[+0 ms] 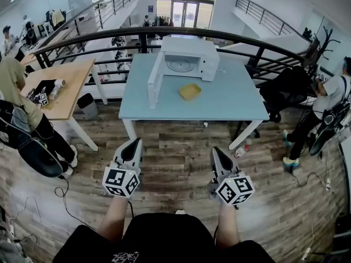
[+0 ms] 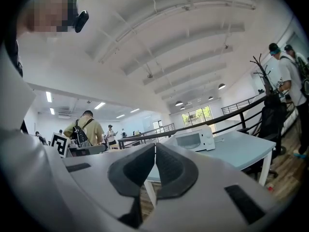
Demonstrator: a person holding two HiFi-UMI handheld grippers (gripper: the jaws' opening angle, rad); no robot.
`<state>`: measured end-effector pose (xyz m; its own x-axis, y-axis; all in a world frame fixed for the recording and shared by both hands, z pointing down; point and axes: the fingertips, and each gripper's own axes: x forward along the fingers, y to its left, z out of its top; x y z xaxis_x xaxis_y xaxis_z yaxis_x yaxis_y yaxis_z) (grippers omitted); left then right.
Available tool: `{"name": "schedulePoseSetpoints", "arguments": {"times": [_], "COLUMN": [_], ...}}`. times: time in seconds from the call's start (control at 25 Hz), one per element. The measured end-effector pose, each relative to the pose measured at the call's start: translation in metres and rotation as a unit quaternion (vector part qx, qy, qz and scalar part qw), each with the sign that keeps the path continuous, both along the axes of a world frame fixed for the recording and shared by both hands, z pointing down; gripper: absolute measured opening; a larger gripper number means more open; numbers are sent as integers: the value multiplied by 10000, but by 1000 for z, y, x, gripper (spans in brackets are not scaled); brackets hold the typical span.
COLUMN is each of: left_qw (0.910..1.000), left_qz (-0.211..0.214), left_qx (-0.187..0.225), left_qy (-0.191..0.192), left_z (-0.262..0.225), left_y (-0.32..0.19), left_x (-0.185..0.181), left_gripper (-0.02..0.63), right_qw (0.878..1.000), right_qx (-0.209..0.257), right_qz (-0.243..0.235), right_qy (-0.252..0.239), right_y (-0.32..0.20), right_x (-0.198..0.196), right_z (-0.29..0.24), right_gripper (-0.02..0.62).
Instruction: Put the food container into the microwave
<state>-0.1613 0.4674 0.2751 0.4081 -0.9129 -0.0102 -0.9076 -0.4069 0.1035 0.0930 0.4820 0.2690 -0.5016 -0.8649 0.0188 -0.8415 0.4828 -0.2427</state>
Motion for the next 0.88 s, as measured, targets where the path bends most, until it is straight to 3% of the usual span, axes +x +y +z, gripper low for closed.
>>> {"name": "schedulePoseSetpoints", "arguments": {"times": [0.88], "left_qw": [10000], "left_qz": [-20], "left_qx": [35], "left_qy": [90], "left_z": [9], "left_y": [29], "left_x": [-55], "left_gripper": [8], "right_qw": [10000], "right_qx": [-23], "right_qz": [-47], "right_qy": [11], "right_y": [24], "right_x": [-55], "right_z": [5], "right_gripper": [8]}}
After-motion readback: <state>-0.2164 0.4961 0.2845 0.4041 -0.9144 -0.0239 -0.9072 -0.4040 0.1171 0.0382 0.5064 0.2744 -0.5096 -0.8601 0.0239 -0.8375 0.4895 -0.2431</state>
